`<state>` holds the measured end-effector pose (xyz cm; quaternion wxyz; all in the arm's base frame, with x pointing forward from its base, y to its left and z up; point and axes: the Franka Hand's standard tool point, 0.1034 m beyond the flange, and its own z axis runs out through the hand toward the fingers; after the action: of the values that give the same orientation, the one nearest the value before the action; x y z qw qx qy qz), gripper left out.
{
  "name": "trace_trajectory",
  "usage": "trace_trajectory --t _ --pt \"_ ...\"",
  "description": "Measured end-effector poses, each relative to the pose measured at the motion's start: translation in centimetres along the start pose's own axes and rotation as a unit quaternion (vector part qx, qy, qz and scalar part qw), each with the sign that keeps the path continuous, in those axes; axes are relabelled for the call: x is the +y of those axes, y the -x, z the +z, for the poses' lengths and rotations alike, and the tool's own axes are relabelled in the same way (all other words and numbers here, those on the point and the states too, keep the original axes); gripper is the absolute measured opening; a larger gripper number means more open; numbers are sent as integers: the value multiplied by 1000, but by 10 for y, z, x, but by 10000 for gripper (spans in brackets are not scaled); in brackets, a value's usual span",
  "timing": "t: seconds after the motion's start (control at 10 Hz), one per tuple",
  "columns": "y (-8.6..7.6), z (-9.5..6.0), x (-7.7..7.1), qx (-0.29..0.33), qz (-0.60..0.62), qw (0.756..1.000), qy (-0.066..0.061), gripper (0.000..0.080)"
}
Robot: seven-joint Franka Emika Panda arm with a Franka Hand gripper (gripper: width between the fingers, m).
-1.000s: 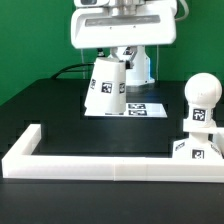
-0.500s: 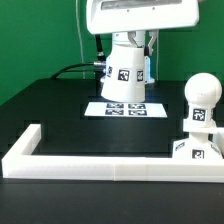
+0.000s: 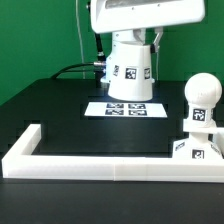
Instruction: Assemble lamp
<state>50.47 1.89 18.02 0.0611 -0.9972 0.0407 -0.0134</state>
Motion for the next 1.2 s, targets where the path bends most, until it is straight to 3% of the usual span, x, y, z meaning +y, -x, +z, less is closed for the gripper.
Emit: trace_trajectory --t 0.3,0.7,1.0,1.2 --pt "-25 -22 -20 4 -12 1000 -9 44" --pt "-49 -56 -64 -2 12 1000 -19 44" --pt "-70 -58 -88 3 24 1000 -20 44" --pt "-76 -48 -97 3 34 999 -19 44"
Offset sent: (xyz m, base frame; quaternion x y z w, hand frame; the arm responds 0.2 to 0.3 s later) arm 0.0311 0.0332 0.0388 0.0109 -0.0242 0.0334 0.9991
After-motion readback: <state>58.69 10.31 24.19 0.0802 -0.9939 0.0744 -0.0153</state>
